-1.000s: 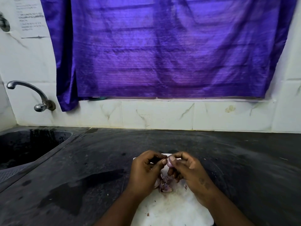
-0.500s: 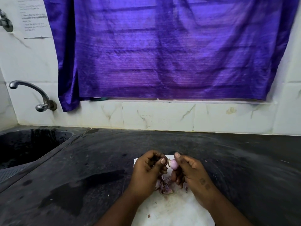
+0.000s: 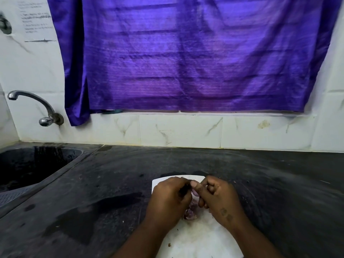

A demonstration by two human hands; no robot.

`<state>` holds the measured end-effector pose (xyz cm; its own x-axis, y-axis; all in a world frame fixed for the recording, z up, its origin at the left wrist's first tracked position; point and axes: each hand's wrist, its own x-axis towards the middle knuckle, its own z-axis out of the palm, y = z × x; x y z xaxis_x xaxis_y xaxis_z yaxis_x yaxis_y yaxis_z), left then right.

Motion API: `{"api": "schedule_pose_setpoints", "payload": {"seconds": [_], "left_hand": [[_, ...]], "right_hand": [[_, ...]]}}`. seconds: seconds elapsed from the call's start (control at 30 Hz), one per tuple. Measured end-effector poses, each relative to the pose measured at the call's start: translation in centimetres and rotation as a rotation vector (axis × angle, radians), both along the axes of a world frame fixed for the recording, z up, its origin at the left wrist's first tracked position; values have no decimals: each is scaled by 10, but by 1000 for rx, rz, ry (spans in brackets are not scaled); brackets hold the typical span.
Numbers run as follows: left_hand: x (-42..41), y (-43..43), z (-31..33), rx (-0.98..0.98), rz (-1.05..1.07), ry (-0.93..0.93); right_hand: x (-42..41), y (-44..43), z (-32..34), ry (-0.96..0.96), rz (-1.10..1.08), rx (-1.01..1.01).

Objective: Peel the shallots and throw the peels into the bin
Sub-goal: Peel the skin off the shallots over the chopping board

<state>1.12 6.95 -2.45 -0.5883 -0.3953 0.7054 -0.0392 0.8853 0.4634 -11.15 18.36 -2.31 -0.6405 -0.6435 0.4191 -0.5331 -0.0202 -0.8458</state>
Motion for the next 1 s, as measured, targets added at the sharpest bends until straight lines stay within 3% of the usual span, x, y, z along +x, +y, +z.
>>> {"api": "schedule_pose_setpoints", "payload": {"seconds": [0.17, 0.3, 0.4, 0.53, 0.7, 0.87, 1.0], "left_hand": [[-3, 6, 3, 10, 24, 12], [-4, -6, -3, 257, 40, 51], [-3, -8, -6, 270, 6, 5], [-5, -3, -4, 186, -68, 35], [-7, -1, -5, 387, -277, 73], [-10, -1, -1, 684, -333, 173], [-11, -6, -2, 796, -342, 230]], "right_hand": [[2, 3, 3, 59, -24, -18], [2, 4, 11, -303, 38, -166], [-1, 3, 13, -440, 27, -184], [0, 3, 12, -460, 41, -159], [1, 2, 11, -476, 80, -109], [1, 1, 8, -435, 112, -115], [-1, 4, 9, -407, 166, -142]]}}
